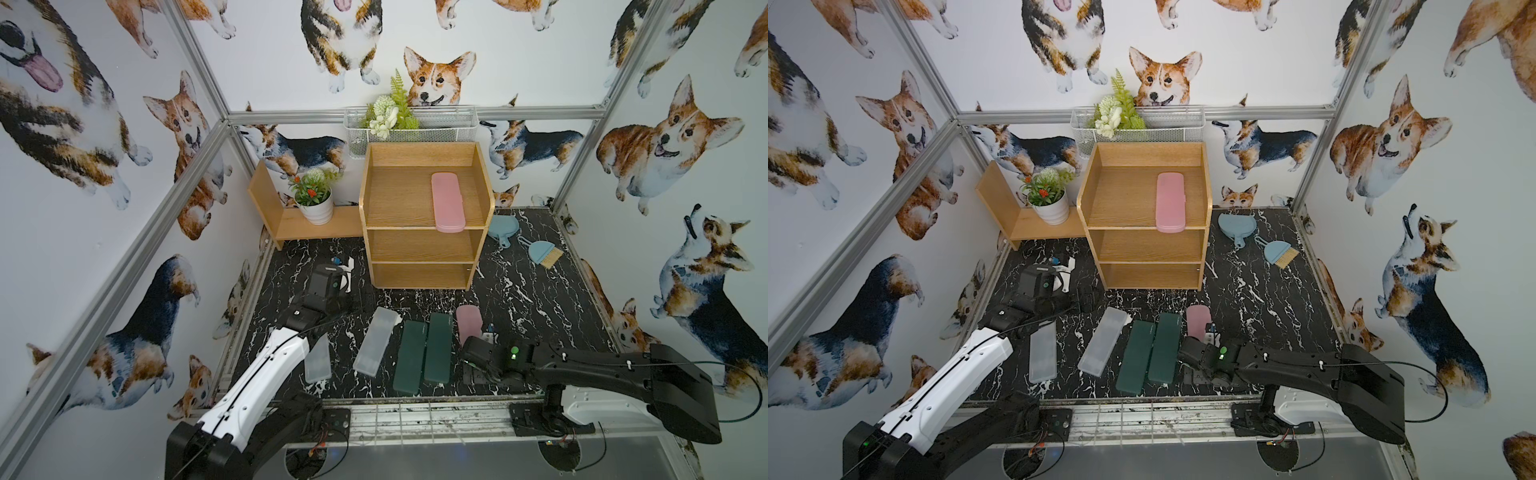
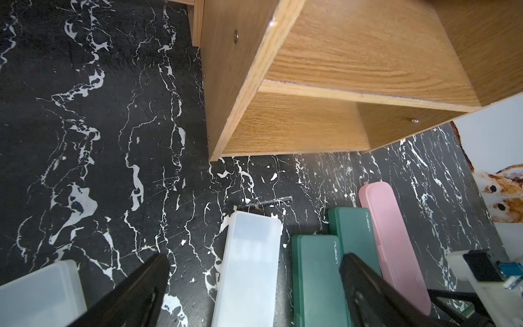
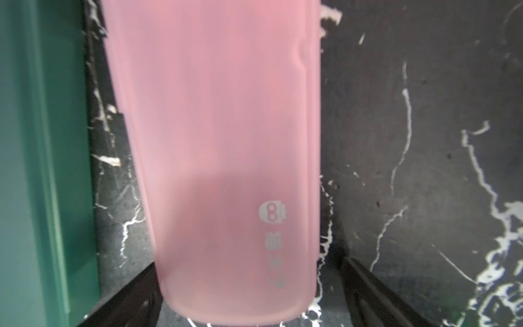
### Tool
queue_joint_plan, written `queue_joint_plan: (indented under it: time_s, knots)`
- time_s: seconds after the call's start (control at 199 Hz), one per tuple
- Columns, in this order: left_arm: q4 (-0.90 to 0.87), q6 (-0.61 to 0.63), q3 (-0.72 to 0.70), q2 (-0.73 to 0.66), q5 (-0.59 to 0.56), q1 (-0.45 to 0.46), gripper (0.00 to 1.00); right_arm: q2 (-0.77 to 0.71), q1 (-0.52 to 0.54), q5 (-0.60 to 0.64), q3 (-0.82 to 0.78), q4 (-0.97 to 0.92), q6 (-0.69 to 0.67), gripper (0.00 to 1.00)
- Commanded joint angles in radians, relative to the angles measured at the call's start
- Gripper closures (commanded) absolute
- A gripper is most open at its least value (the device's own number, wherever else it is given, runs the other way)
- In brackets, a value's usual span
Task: Place the pencil cases on the shelf according to color
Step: Pick up the pencil case from the center of the board.
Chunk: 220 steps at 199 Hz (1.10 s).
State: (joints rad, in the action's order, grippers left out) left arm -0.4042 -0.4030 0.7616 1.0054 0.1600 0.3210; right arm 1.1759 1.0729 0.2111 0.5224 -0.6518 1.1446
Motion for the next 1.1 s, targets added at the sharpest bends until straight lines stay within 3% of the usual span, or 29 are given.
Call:
queue_joint_plan:
  time_s: [0.0,0.557,0.959,1.014,1.099]
  knots:
    - [0.005,0.007,-0.004,-0.003,-0.004,-0.001,0.01,0.036,0.0,0.008,-0.005,0.042,0.001,0.01]
    - [0.002,0.006,-0.004,-0.013,-0.007,0.0,0.0,0.083,0.047,-0.003,-0.058,0.109,0.056,0.13]
    - [0.001,0.007,-0.006,-0.021,-0.011,0.0,0.01,0.049,0.118,0.062,0.022,-0.017,0.105,0.36]
    - [0.001,0.007,-0.006,-0.021,-0.011,-0.001,0.01,0.042,0.128,0.075,0.05,-0.05,0.106,0.43]
    - [0.001,0.007,-0.005,-0.023,-0.013,-0.001,0.01,0.04,0.145,0.095,0.098,-0.097,0.106,0.45]
